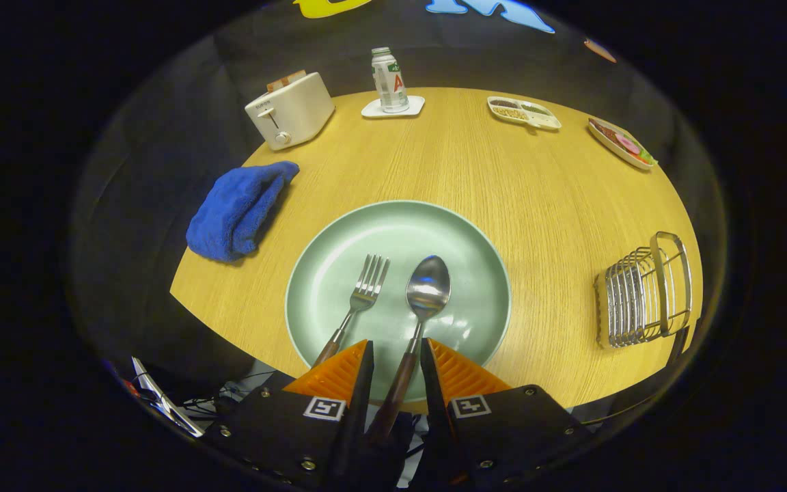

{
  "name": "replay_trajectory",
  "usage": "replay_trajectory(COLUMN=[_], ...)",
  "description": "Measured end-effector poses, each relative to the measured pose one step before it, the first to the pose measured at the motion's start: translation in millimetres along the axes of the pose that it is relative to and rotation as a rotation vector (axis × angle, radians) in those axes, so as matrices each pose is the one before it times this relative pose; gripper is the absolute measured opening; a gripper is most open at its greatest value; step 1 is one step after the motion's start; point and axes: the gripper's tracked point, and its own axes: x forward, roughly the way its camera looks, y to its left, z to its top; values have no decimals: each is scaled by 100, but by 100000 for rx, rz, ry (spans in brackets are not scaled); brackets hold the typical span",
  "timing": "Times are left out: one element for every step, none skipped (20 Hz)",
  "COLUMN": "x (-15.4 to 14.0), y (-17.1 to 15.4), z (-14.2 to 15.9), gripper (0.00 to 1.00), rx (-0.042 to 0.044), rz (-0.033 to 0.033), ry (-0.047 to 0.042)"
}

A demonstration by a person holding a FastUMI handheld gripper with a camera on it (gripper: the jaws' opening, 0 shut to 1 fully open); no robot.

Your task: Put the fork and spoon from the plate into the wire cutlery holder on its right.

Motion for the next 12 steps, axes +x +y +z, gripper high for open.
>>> replay_trajectory(x=[249,312,256,311,191,1653,-769,-411,133,1,145,-230], y=[-205,-20,-30,-66,-6,-745,-186,363,231,-254,-160,-43], z=[-293,-356,-135,-202,-156,-317,-147,-146,68,203,-64,-61], gripper=[42,42,42,42,42,42,15,15,15,15,5,5], rx=[919,938,801,372,151,735,1921,1924,1313,1286,-950,-313], rz=[-997,-176,-165,-247,168,-2848,-451,2124,1674,-1649,-874,-263], ry=[1732,1492,1241,1219,1384,1918,950,1082,405,-94,57,-273])
